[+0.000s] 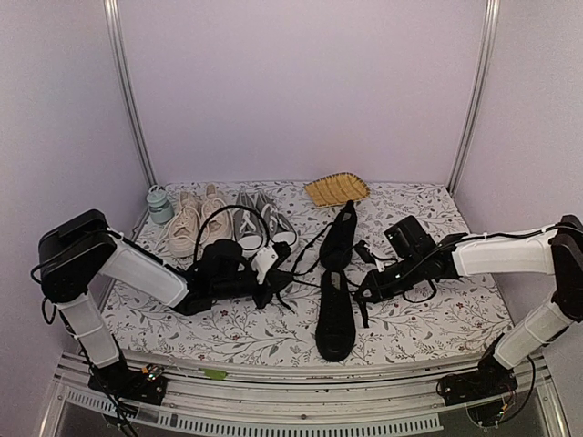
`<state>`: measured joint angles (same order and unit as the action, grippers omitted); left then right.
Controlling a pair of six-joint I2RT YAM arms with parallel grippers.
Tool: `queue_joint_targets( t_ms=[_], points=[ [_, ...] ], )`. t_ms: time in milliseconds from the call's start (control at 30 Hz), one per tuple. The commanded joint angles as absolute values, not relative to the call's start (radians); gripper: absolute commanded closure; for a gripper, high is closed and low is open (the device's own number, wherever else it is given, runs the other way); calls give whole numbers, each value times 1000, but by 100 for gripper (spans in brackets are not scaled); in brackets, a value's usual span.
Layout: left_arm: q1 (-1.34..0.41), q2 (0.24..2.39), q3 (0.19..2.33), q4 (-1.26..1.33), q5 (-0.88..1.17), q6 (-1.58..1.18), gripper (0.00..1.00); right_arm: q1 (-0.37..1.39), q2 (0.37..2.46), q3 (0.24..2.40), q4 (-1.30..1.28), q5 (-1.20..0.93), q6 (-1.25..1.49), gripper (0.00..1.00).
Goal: Tie the shoes
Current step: Adjust the half-tied shoelace at the center of the board.
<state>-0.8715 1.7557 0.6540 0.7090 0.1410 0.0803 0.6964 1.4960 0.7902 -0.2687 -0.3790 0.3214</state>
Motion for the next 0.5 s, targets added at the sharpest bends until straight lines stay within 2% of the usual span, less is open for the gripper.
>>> queue_joint_targets(
  t_ms=[0, 233, 400, 467],
  points=[
    [-861, 1737, 671, 607, 32, 104, 100, 635, 1505, 748, -295, -366, 345, 100],
    [-839, 1719, 630, 600, -12, 120, 100, 580, 1561, 692, -221, -477, 342, 100],
    [-882, 1706, 617, 687, 134, 162, 100, 579, 1562, 725, -191, -528, 301, 100],
    [-918, 1710, 628, 749, 188, 179, 100, 580, 1541, 737, -188, -551, 273, 93]
  ],
)
